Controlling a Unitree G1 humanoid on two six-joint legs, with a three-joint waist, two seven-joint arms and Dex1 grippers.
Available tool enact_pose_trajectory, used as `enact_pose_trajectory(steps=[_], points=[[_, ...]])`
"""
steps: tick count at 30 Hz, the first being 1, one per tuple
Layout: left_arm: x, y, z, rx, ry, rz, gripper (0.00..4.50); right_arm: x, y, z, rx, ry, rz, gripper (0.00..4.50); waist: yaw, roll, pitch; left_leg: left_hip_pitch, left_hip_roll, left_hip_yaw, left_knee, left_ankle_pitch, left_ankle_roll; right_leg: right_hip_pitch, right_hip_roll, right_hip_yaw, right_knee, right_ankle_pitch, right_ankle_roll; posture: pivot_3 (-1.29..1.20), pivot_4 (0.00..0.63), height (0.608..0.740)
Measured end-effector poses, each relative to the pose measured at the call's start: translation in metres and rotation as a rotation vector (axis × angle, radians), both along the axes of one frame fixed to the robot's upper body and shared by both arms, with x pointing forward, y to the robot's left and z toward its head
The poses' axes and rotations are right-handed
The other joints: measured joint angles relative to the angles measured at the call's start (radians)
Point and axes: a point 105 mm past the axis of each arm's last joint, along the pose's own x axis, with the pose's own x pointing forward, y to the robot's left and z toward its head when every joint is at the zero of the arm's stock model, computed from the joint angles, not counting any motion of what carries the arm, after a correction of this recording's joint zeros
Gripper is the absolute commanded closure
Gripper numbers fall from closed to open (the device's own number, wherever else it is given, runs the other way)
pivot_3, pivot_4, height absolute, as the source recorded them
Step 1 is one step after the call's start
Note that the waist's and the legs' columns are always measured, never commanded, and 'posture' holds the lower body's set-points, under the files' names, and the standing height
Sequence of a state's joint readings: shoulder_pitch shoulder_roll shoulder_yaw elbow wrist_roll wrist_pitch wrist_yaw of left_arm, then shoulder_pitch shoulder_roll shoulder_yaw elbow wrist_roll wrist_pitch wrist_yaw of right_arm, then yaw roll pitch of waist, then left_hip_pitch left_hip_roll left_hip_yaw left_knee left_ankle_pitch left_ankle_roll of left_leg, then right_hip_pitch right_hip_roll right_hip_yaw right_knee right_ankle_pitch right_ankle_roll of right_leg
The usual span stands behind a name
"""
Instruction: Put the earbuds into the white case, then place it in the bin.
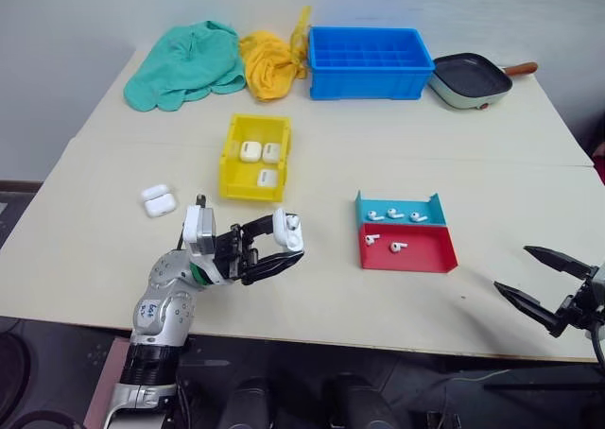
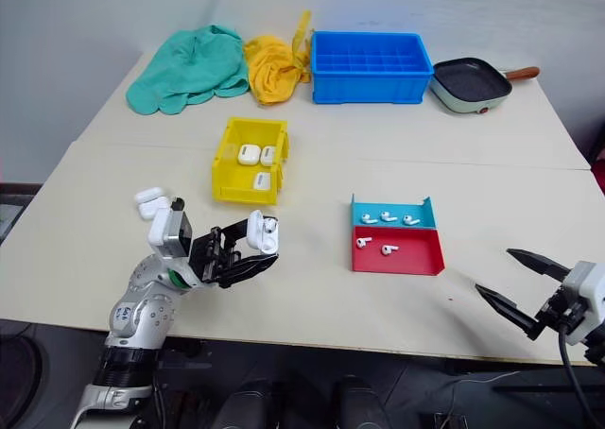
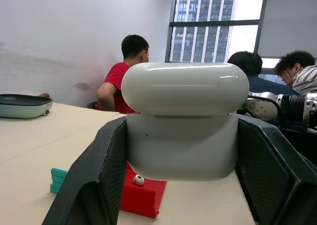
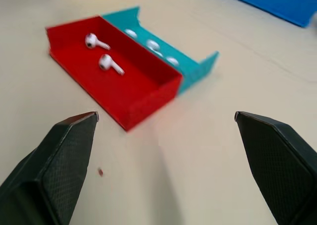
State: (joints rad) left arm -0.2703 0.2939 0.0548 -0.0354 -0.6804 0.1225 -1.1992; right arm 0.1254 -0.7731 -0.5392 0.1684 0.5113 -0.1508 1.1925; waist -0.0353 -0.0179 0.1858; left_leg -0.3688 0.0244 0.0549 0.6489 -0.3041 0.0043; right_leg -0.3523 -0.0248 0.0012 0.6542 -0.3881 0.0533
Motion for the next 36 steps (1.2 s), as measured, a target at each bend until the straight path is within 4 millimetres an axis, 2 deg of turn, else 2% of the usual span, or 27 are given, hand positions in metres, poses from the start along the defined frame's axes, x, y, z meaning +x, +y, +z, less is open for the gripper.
enact_pose_trajectory(steps=[4,9,12,17,25,30,36], points=[[-0.003,-0.004,0.003,0.003,-0.020,-0.005,1.69,0.034,0.026,0.023,-0.097,-0.018,0.062,0.01,-0.015,0.001,0.000,0.001,0.000,0.001,0.000,0.002,-0.003,-0.001,0.000,0.001,0.003,0.000,0.000,0.00,0.150,0.740],[-0.004,-0.008,0.002,0.014,-0.019,-0.004,1.69,0.069,0.074,0.076,-0.182,0.001,0.252,0.01,-0.009,0.001,0.001,-0.002,0.000,0.001,0.000,0.004,-0.006,-0.004,0.000,0.001,0.004,0.000,0.000,0.00,0.150,0.740],[-0.005,-0.010,0.003,0.015,-0.023,-0.009,1.69,0.081,0.092,0.090,-0.230,0.076,0.316,0.95,0.002,0.001,0.001,-0.002,0.000,0.001,0.000,0.003,-0.005,-0.005,0.000,0.001,0.004,0.000,0.000,0.00,0.150,0.740],[-0.006,-0.012,0.004,0.007,-0.031,-0.002,1.69,0.101,0.116,0.076,-0.401,0.250,0.414,2.66,0.008,0.001,0.001,-0.006,0.000,-0.001,0.001,0.002,-0.004,-0.008,-0.001,0.000,0.003,0.000,0.000,0.00,0.150,0.740],[-0.011,-0.018,0.001,0.004,-0.035,-0.016,1.69,0.138,0.118,0.049,-0.606,0.361,0.377,2.66,0.006,0.001,0.001,-0.006,0.000,-0.002,0.001,0.002,-0.005,-0.009,-0.001,-0.002,0.004,0.000,0.000,0.00,0.150,0.740],[-0.011,-0.016,-0.001,0.008,-0.027,-0.006,1.69,0.145,0.115,0.036,-0.689,0.425,0.395,2.66,0.005,0.001,0.001,-0.006,0.000,-0.002,0.002,0.002,-0.005,-0.009,-0.001,-0.002,0.005,0.000,0.000,0.00,0.150,0.740],[-0.011,-0.016,-0.003,0.019,-0.025,0.002,1.69,0.153,0.107,0.033,-0.765,0.451,0.381,2.66,0.004,0.001,0.001,-0.006,0.000,-0.002,0.002,0.002,-0.005,-0.009,-0.001,-0.002,0.005,0.000,0.000,0.00,0.150,0.740]])
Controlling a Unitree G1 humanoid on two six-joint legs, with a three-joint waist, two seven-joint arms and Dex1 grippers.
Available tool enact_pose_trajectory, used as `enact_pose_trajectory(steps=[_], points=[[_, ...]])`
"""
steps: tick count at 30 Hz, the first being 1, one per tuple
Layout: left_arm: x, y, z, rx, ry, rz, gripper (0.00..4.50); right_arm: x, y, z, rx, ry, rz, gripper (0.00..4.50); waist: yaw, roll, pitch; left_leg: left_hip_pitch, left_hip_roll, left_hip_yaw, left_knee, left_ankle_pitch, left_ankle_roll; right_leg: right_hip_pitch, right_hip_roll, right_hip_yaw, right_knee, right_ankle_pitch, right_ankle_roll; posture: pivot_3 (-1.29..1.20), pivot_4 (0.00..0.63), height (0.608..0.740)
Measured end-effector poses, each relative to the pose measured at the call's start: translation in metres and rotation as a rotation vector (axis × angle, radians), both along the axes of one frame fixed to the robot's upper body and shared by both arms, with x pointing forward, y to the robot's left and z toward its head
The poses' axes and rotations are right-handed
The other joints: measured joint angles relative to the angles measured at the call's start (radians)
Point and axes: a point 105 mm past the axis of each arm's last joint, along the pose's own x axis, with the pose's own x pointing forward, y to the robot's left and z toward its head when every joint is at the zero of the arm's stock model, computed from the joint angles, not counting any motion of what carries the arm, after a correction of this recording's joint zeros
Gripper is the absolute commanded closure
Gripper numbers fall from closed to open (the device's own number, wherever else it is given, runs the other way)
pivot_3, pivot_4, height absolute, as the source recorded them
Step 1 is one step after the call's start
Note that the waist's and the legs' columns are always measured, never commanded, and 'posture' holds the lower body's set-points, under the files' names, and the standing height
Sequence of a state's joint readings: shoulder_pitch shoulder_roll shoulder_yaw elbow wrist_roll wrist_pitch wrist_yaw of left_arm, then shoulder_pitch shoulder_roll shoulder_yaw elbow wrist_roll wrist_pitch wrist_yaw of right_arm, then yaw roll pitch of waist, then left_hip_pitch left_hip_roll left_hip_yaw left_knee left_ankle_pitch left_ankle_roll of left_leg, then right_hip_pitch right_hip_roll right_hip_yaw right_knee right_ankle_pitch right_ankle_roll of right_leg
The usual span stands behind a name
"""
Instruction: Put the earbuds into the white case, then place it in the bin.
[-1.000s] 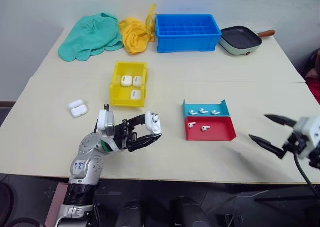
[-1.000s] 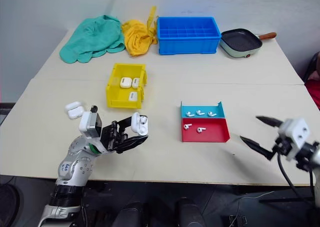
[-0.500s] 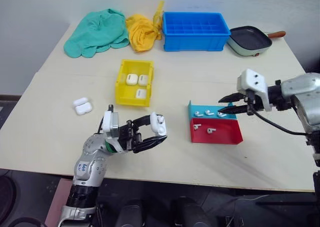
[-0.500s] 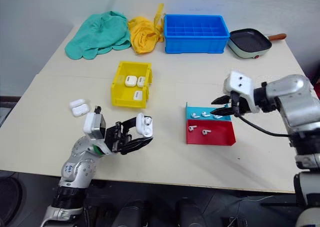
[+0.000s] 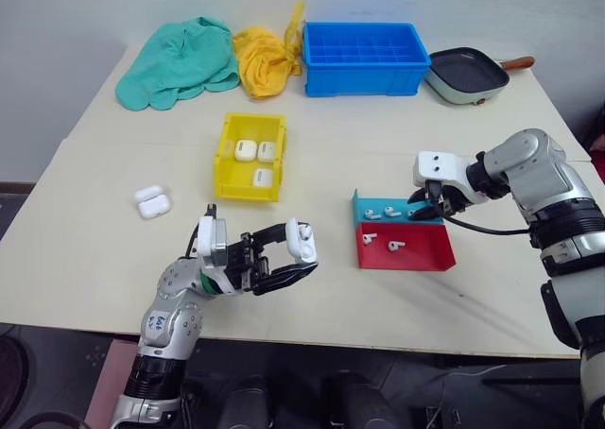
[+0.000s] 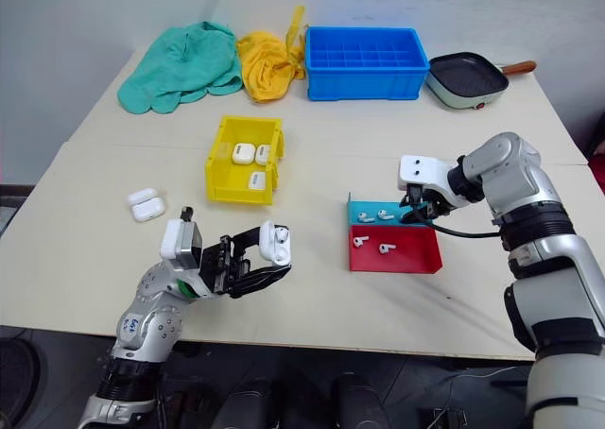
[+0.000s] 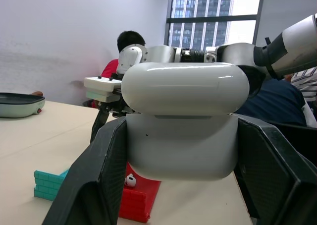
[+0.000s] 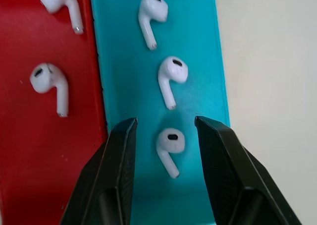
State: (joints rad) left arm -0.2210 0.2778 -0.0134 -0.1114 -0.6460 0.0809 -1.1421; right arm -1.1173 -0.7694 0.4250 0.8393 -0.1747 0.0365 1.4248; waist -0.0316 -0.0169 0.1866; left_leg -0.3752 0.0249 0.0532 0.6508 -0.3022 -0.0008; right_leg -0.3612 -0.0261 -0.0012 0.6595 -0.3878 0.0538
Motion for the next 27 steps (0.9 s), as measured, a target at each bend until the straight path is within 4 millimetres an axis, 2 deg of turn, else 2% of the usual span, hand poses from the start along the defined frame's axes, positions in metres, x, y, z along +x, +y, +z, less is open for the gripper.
enact_pose_trajectory(steps=[8,27], points=[[-0.005,-0.001,-0.001,0.002,-0.007,0.011,1.69,0.004,-0.006,-0.017,-0.059,0.011,-0.008,2.66,0.000,0.000,0.000,0.000,0.000,0.000,0.000,0.000,0.000,0.000,0.000,0.000,0.001,0.000,0.000,0.00,0.150,0.740],[-0.003,-0.001,0.001,0.008,-0.017,0.016,1.69,0.016,0.010,-0.013,-0.158,-0.009,0.014,2.66,-0.009,0.000,0.000,0.001,0.000,0.000,0.002,0.000,-0.001,0.001,0.000,0.000,0.003,0.000,0.000,0.00,0.150,0.740]])
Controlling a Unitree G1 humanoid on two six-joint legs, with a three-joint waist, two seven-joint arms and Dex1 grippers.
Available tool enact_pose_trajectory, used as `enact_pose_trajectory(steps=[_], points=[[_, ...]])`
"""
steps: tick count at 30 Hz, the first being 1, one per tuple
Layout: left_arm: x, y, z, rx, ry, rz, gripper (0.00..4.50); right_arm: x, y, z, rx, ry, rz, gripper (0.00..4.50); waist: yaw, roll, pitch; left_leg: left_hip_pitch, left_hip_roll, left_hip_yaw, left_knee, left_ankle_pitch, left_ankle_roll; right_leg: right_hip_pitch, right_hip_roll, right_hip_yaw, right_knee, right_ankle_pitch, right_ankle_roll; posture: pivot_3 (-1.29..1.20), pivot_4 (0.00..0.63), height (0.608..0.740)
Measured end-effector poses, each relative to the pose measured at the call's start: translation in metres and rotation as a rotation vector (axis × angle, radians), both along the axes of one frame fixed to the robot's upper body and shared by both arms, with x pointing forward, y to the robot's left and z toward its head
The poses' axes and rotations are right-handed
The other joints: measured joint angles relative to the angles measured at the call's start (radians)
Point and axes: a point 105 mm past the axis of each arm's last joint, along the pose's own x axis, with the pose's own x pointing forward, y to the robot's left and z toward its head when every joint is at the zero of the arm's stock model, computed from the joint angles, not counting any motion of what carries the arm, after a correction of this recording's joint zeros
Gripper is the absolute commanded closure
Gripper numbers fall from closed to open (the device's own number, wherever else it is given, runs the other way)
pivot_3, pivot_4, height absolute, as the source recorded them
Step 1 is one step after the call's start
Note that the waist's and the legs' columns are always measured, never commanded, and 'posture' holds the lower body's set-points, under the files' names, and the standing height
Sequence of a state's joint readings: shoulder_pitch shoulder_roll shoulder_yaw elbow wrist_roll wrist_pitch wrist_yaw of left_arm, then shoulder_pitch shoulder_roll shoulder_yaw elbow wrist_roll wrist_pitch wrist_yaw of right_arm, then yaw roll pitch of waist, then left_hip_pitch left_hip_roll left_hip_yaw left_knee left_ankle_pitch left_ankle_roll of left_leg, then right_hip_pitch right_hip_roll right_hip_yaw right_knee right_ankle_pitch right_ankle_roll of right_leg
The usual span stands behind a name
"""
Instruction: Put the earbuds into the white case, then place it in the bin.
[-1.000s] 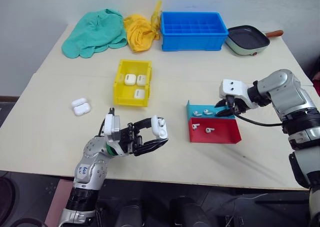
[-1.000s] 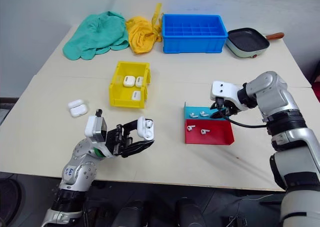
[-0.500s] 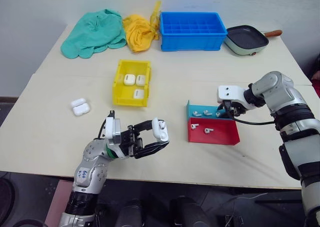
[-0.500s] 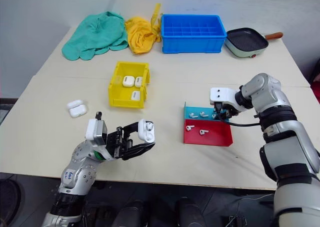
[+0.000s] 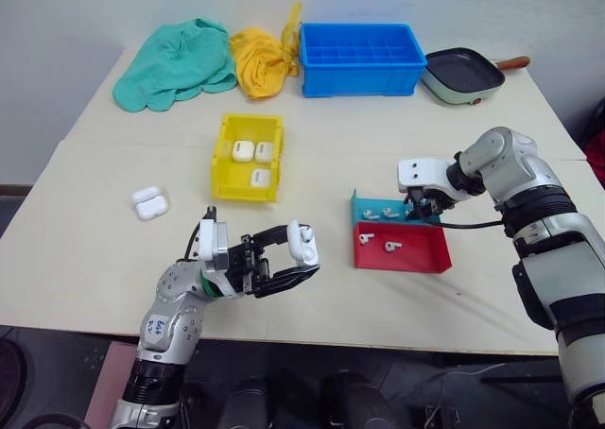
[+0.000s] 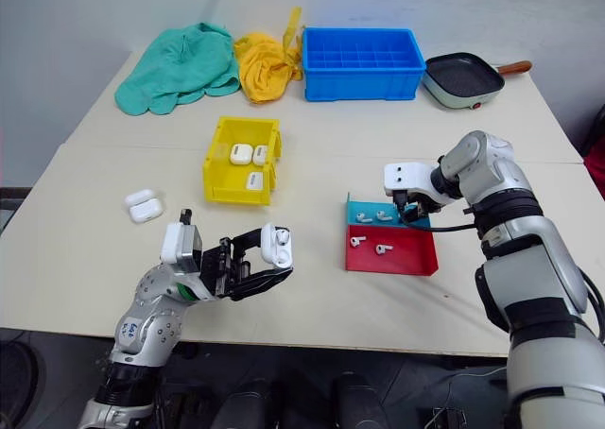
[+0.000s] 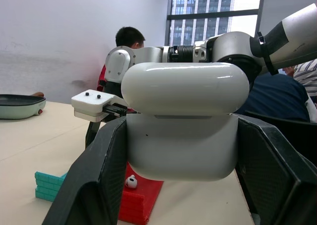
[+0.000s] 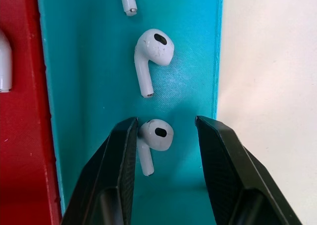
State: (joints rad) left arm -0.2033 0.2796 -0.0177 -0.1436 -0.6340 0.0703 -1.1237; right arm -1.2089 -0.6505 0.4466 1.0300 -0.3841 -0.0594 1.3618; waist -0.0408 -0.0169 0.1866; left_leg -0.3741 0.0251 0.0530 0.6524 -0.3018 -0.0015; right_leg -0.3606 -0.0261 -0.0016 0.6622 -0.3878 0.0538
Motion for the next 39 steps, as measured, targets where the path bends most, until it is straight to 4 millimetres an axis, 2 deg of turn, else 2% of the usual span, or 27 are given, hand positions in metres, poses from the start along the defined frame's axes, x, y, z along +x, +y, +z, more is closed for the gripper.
enact_pose_trajectory(steps=[21,36,39], points=[[0.001,0.001,0.000,0.001,0.000,0.009,1.69,-0.004,-0.015,-0.002,0.014,0.059,-0.107,2.66,0.008,0.000,0.000,0.000,0.000,-0.001,0.001,0.000,0.000,0.001,0.000,-0.001,0.000,0.000,0.000,0.00,0.150,0.740],[0.001,0.001,0.000,0.002,-0.004,0.011,1.69,-0.005,-0.016,-0.003,0.034,0.073,-0.145,2.66,0.008,0.000,0.000,0.000,0.000,-0.001,0.001,0.000,0.000,0.001,0.000,-0.001,0.000,0.000,0.000,0.00,0.150,0.740],[0.001,0.001,0.000,0.002,-0.004,0.011,1.69,-0.005,-0.014,-0.004,0.039,0.083,-0.139,3.31,0.007,0.000,0.000,0.000,0.000,-0.001,0.001,0.000,0.000,0.001,0.000,-0.001,0.000,0.000,0.000,0.00,0.150,0.740]])
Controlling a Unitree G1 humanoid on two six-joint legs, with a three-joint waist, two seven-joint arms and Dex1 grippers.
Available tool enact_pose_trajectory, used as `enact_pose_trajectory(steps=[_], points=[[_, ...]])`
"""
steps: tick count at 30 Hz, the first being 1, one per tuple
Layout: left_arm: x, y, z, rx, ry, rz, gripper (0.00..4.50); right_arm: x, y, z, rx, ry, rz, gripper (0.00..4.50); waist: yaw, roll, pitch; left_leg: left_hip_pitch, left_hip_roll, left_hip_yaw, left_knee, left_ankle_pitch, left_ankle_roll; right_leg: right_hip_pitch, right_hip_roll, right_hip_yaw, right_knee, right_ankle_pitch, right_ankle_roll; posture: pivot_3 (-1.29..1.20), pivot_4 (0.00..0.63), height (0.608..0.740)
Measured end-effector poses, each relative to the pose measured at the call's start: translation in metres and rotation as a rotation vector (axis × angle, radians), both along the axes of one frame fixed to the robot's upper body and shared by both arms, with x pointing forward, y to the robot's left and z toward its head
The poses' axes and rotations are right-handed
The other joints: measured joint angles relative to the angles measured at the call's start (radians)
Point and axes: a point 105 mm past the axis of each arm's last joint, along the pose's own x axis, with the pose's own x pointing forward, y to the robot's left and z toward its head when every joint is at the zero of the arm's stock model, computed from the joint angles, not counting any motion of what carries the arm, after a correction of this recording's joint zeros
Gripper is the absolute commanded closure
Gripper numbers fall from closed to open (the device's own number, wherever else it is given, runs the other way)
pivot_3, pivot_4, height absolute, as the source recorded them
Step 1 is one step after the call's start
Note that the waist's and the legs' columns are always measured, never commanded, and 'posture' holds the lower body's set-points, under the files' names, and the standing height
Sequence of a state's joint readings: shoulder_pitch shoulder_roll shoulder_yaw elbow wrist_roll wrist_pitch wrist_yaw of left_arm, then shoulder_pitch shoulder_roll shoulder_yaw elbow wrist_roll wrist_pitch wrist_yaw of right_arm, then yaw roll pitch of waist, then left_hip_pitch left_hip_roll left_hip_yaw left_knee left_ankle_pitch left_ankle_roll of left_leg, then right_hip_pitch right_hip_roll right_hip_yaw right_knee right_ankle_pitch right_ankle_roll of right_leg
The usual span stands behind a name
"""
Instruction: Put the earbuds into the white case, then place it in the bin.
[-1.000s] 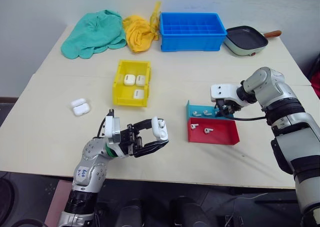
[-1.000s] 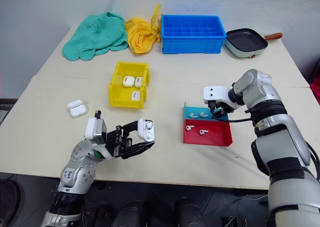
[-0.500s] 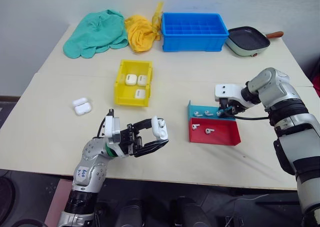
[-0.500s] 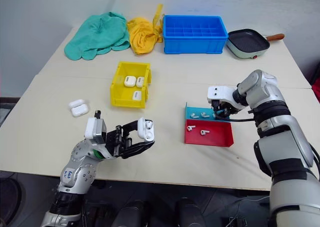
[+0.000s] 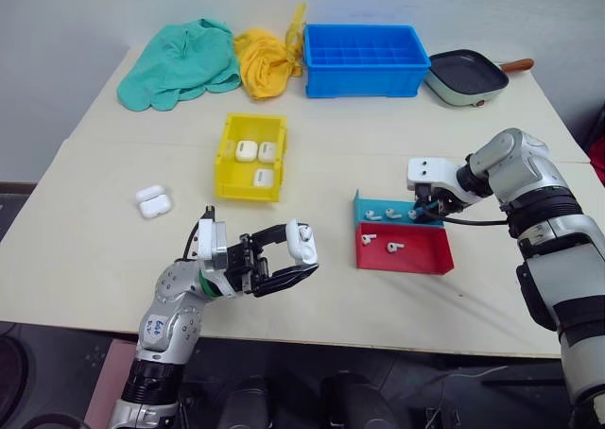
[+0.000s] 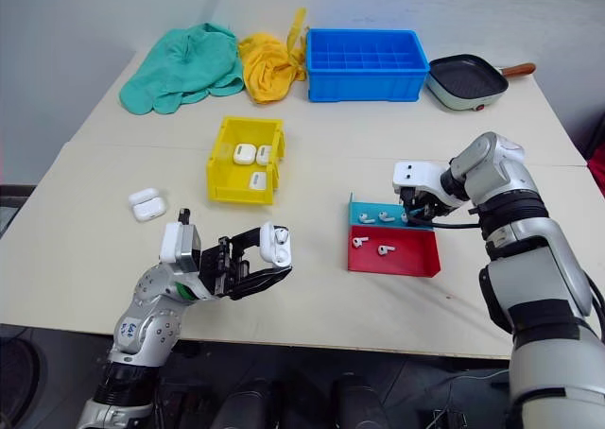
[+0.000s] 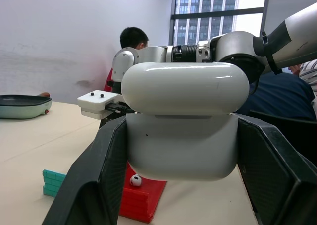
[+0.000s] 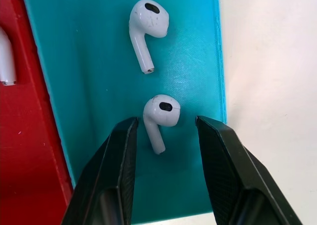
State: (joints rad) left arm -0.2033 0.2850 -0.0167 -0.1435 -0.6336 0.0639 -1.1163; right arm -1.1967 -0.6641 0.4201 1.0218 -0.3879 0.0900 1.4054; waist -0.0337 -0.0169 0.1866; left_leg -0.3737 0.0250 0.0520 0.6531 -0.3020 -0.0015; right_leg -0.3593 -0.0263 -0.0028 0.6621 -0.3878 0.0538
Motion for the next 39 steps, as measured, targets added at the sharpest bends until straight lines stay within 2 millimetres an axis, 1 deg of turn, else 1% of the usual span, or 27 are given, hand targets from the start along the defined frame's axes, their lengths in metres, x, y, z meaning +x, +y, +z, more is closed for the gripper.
enact_pose_trajectory(steps=[3,4,16,18,19,21,22,23,26,31,36,39], points=[[0.000,0.000,0.000,0.000,0.000,0.000,1.69,-0.001,0.001,-0.001,0.005,0.007,0.005,4.28,-0.002,0.000,0.000,0.001,0.000,0.000,0.001,0.000,0.000,0.001,0.000,0.000,0.000,0.000,0.000,0.00,0.150,0.740],[0.000,0.000,0.000,0.000,0.000,0.000,1.69,-0.001,0.002,-0.002,0.006,0.007,0.008,4.44,-0.003,0.000,0.000,0.001,0.000,0.000,0.001,0.000,0.000,0.001,0.000,0.000,0.000,0.000,0.000,0.00,0.150,0.740],[0.000,0.000,0.000,0.001,0.000,-0.003,1.69,-0.005,0.000,-0.002,0.014,0.003,0.018,4.44,-0.001,0.000,0.000,0.002,0.000,0.000,0.000,0.000,0.000,0.002,0.000,0.000,0.000,0.000,0.000,0.00,0.150,0.740],[0.000,0.000,0.000,0.001,-0.001,-0.003,1.69,-0.007,-0.001,-0.003,0.037,0.030,-0.004,3.96,0.000,0.000,0.000,0.002,0.000,0.000,0.000,0.000,0.000,0.002,0.000,0.000,0.000,0.000,0.000,0.00,0.150,0.740],[0.000,0.000,0.000,0.001,-0.001,-0.004,1.69,-0.009,-0.002,-0.004,0.040,0.042,-0.009,3.79,0.000,0.000,0.000,0.002,0.000,0.000,0.000,0.000,0.000,0.002,0.000,0.000,0.000,0.000,0.000,0.00,0.150,0.740],[-0.001,0.000,0.000,0.001,-0.002,-0.006,1.69,-0.010,-0.002,-0.004,0.039,0.042,-0.006,3.16,0.001,0.000,0.000,0.002,0.000,0.000,0.000,0.000,0.000,0.002,0.000,0.000,0.000,0.000,0.000,0.00,0.150,0.740],[-0.001,0.000,0.000,0.002,-0.002,-0.008,1.69,-0.010,-0.002,-0.003,0.036,0.038,-0.001,2.72,0.001,0.000,0.000,0.002,0.000,0.000,0.000,0.000,0.000,0.002,0.000,0.000,0.000,0.000,0.000,0.00,0.150,0.740],[-0.001,0.000,0.000,0.002,-0.002,-0.008,1.69,-0.010,-0.002,-0.003,0.036,0.037,0.001,2.50,0.001,0.000,0.000,0.002,0.000,0.000,-0.001,0.000,0.000,0.002,0.000,0.000,0.000,0.000,0.000,0.00,0.150,0.740],[-0.001,0.000,0.000,0.002,-0.003,-0.010,1.69,-0.012,0.002,-0.003,0.040,0.046,0.004,2.50,0.001,0.000,0.000,0.002,0.000,0.000,-0.001,0.000,0.000,0.001,0.000,0.000,0.000,0.000,0.000,0.00,0.150,0.740],[-0.001,0.000,0.000,0.002,-0.003,-0.010,1.69,-0.010,0.007,-0.002,0.050,0.043,-0.038,2.50,0.000,0.000,0.000,0.002,0.000,0.000,-0.001,0.000,0.000,0.001,0.000,0.000,0.000,0.000,0.000,0.00,0.150,0.740],[-0.001,-0.001,0.000,0.000,-0.003,-0.010,1.69,-0.014,0.021,-0.003,0.103,0.087,-0.055,2.50,0.000,0.000,0.000,0.001,0.000,0.000,-0.002,0.000,0.000,0.000,0.000,0.000,0.000,0.000,0.000,0.00,0.150,0.740],[-0.001,-0.001,0.000,-0.001,-0.006,-0.009,1.69,-0.014,0.022,-0.003,0.109,0.084,-0.063,2.50,0.001,0.000,0.000,0.001,0.000,0.000,-0.002,0.000,0.000,0.000,0.000,0.000,0.000,0.000,0.000,0.00,0.150,0.740]])
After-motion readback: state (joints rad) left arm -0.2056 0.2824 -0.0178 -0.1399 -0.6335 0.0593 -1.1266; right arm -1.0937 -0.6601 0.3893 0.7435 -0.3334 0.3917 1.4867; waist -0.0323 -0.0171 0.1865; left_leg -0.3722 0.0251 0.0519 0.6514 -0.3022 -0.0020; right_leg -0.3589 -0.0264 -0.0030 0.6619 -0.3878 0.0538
